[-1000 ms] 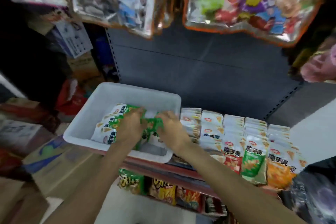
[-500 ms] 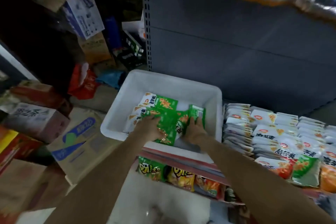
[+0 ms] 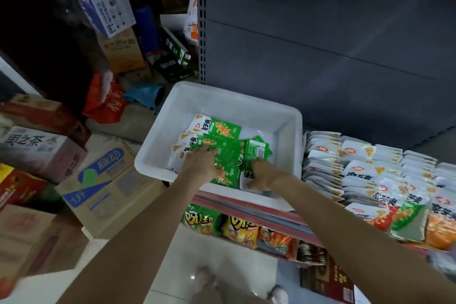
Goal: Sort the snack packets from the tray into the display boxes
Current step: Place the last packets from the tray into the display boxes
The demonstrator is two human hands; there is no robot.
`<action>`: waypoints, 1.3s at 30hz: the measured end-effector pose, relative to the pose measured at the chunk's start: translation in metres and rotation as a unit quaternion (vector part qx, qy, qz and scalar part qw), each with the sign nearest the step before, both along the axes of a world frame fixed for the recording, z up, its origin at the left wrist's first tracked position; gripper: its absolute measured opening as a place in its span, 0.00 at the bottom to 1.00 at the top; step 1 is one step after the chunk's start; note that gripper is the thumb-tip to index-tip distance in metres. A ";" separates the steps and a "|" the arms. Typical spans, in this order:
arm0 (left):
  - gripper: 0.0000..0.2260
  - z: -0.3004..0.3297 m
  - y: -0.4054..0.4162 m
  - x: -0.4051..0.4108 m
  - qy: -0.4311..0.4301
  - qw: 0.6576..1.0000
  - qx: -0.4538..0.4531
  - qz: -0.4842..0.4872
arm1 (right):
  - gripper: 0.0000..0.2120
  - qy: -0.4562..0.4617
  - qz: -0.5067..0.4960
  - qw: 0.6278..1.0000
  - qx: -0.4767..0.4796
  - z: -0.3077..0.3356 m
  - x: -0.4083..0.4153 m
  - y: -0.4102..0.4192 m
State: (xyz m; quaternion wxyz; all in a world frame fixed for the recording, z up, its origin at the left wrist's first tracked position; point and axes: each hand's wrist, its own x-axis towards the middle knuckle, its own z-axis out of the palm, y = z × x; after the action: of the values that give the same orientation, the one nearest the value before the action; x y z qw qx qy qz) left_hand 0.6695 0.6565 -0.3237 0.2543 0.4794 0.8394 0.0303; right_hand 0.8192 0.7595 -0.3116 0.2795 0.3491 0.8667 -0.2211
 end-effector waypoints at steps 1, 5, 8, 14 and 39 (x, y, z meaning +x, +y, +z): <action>0.34 0.000 0.000 0.000 -0.003 1.000 0.001 0.002 | 0.41 0.001 -0.004 1.000 0.008 -0.002 -0.001 -0.002; 0.35 -0.002 0.000 -0.001 -0.019 1.000 0.002 0.015 | 0.51 -0.045 0.009 0.998 0.041 -0.015 -0.009 0.000; 0.34 -0.003 0.001 -0.001 -0.024 0.999 0.010 0.021 | 0.43 -0.049 0.018 0.996 0.073 -0.027 -0.017 0.001; 0.33 -0.004 0.002 -0.003 -0.046 0.998 0.032 0.035 | 0.24 -0.053 0.024 0.989 0.138 -0.013 -0.021 -0.011; 0.07 0.104 0.065 0.155 -0.337 0.877 0.342 0.019 | 0.10 0.567 -0.390 0.714 -0.131 0.146 0.170 0.042</action>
State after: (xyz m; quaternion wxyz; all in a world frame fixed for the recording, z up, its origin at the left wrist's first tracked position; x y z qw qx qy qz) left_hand 0.8240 0.7216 -0.2195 0.3412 0.4817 0.6492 0.4798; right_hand 0.9889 0.8017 -0.1654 -0.3326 0.4247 0.6119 -0.5784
